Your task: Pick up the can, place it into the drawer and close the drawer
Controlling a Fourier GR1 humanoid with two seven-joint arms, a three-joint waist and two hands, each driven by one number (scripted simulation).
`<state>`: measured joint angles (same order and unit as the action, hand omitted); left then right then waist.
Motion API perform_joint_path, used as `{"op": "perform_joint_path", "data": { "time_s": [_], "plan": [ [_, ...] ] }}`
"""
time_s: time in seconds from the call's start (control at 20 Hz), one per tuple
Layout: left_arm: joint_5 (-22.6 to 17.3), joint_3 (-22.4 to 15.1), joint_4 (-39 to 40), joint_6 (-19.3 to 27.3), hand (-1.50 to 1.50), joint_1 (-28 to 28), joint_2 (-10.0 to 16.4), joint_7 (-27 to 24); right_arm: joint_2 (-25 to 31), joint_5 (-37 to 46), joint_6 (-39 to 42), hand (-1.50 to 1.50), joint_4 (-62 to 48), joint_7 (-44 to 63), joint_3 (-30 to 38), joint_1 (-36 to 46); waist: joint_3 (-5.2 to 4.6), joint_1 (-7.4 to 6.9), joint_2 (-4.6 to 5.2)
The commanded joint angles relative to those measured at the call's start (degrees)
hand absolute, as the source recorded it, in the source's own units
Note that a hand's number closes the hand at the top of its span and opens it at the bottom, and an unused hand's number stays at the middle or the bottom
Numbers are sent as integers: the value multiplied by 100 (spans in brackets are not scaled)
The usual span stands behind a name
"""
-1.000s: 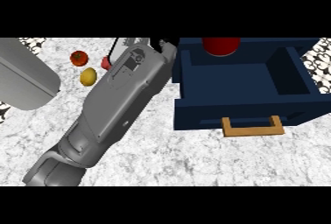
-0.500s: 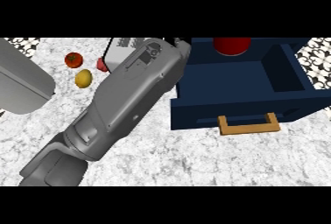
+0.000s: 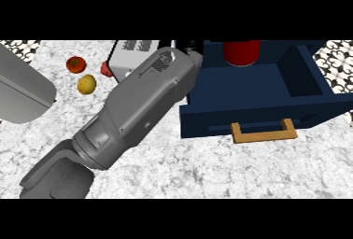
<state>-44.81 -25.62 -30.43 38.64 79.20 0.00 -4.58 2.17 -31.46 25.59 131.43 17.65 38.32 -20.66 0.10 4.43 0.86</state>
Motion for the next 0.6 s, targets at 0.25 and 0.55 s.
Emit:
{"op": "perform_joint_path", "data": {
  "time_s": [0.25,0.55],
  "plan": [
    [-422,-659,443,359,-150,232,0,93,73,302,-54,-150,-327,-17,-98,370,6,52,36],
    [-733,-713,479,492,-150,-24,0,-427,-21,250,162,-150,-287,-127,-33,142,5,89,38]
  ]
}}
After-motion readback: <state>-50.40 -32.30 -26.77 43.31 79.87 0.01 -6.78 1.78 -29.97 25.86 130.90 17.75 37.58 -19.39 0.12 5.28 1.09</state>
